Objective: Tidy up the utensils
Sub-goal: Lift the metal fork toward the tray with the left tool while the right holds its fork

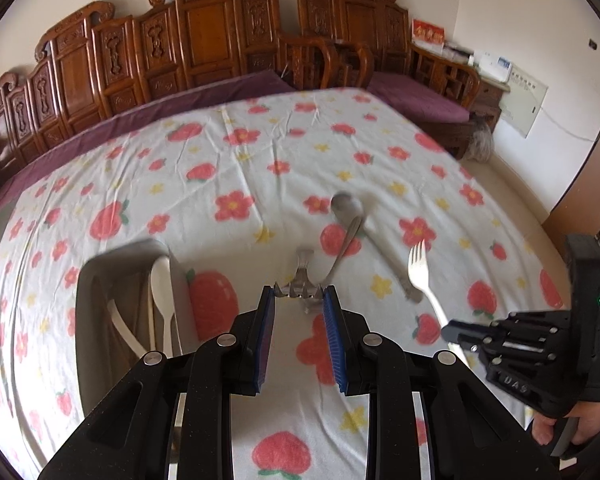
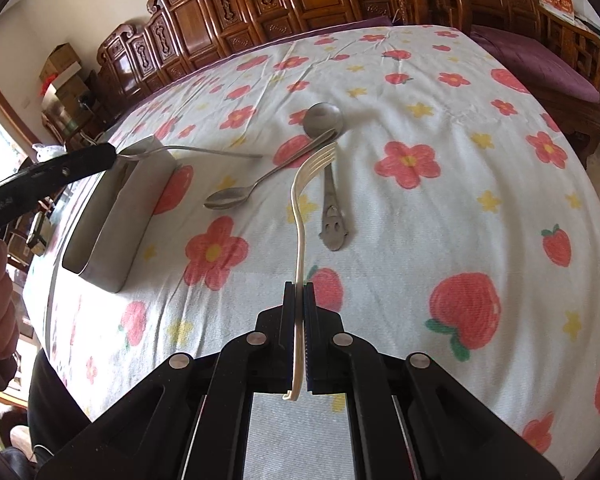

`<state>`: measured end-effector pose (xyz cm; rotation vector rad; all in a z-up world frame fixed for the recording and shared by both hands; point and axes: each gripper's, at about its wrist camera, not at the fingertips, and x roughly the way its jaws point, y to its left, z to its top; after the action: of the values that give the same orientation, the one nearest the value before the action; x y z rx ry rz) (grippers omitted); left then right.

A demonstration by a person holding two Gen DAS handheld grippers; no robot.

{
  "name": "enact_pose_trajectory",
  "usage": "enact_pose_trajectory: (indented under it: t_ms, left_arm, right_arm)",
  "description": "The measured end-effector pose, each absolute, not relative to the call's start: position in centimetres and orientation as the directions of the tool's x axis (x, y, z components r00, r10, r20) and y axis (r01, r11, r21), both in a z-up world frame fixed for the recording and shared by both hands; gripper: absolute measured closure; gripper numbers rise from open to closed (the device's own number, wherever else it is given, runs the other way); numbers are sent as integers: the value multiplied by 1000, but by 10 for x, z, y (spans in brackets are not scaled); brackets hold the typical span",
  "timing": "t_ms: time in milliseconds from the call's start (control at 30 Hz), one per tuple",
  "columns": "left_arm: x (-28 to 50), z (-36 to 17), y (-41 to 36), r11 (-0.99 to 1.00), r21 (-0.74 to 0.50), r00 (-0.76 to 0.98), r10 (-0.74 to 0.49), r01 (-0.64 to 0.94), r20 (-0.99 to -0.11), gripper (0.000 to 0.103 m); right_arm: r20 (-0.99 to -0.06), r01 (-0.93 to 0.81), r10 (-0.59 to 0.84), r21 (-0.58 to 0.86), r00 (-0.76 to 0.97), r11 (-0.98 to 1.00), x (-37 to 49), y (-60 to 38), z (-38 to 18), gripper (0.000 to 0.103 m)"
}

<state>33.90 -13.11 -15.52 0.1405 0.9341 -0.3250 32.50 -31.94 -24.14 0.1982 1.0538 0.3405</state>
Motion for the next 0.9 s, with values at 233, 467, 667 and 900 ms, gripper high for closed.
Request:
enact_pose_trajectory:
  t_ms: [233, 467, 667, 900]
  left_arm:
    - [327, -210, -139, 943, -18, 449, -175, 332, -876, 80]
    - [322, -240, -147, 936, 23, 398, -127, 351, -908, 79]
    - [320, -228, -149, 927, 12, 415, -155, 374, -896, 61]
    - [341, -218, -159, 923, 11, 431, -169, 384, -886, 60]
  right_arm:
    - [-821, -167, 357, 315, 447, 934, 324, -325, -245, 98]
    - [-818, -151, 356, 323, 452, 934, 326, -335, -245, 98]
    - [-819, -149, 357, 325, 450, 934, 327, -336, -246, 98]
    - [-818, -144, 359, 330, 450, 933, 327, -338, -246, 98]
